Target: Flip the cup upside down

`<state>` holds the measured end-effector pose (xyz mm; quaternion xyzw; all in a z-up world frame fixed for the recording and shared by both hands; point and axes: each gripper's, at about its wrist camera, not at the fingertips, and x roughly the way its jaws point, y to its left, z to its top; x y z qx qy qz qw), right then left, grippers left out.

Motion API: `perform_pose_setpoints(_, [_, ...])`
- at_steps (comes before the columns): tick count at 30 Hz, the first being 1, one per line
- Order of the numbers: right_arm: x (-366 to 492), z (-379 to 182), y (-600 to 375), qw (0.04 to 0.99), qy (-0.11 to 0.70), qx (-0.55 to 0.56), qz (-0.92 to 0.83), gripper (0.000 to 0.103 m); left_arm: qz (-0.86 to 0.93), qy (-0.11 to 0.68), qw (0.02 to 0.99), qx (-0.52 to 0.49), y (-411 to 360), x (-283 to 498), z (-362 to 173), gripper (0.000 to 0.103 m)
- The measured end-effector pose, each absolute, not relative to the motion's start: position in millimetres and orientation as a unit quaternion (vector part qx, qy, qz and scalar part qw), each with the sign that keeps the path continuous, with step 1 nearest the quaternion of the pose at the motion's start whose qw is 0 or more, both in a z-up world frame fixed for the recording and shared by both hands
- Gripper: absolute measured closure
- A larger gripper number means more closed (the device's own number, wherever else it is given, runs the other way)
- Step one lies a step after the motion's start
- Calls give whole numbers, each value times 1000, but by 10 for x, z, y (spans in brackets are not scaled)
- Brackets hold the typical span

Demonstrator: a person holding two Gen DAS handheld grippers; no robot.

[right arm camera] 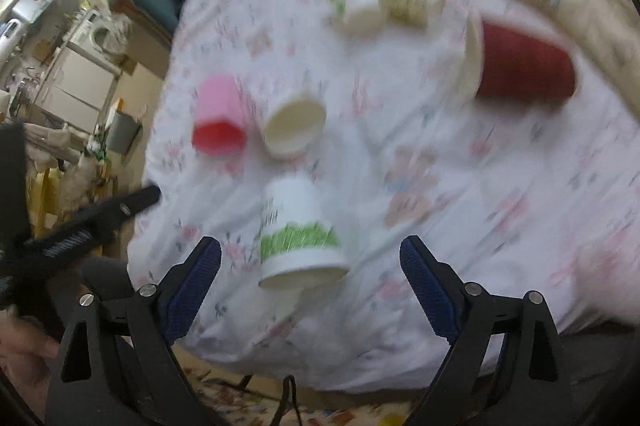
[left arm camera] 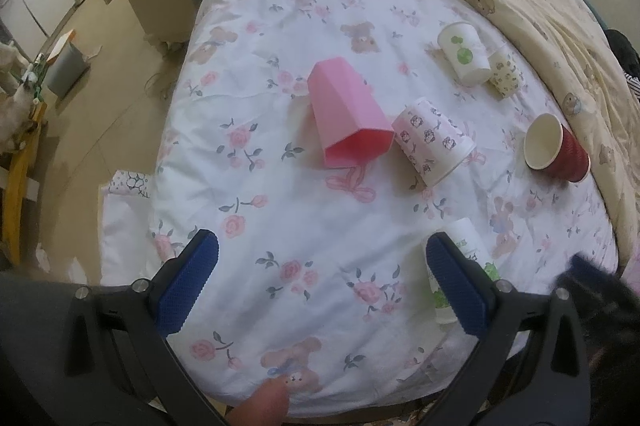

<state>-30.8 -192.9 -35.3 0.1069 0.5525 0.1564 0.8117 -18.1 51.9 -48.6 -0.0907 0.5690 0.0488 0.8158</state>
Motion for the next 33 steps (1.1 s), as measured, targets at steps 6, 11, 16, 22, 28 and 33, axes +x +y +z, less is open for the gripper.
perform_pose_setpoints(6, [-236,-229,-2270,834,510,148,146,10,50,548,830,-88,535,-205,-393,0])
perform_pose_setpoints(11, [-297,-249,-2384,865,469,139,110,10,48,543,833,-95,561,-213,-391,0])
perform_pose_setpoints(16, [-265,-249,-2456,871,458,152,91,10,40,541,835,-94,533,-221,-394,0])
perform_pose_setpoints(22, [-303,-188,-2495,883,439,148,78,10,45,534,841,-70,453,-229,-310,0])
perform_pose_setpoints(28, [-359,-116,-2530,891,431,126,65,10,33,565,821,-78,241,-166,-328,0])
perform_pose_setpoints(33, [-358,-148,-2660,883,442,146,61,10,12,618,779,-104,-153,-19,-549,2])
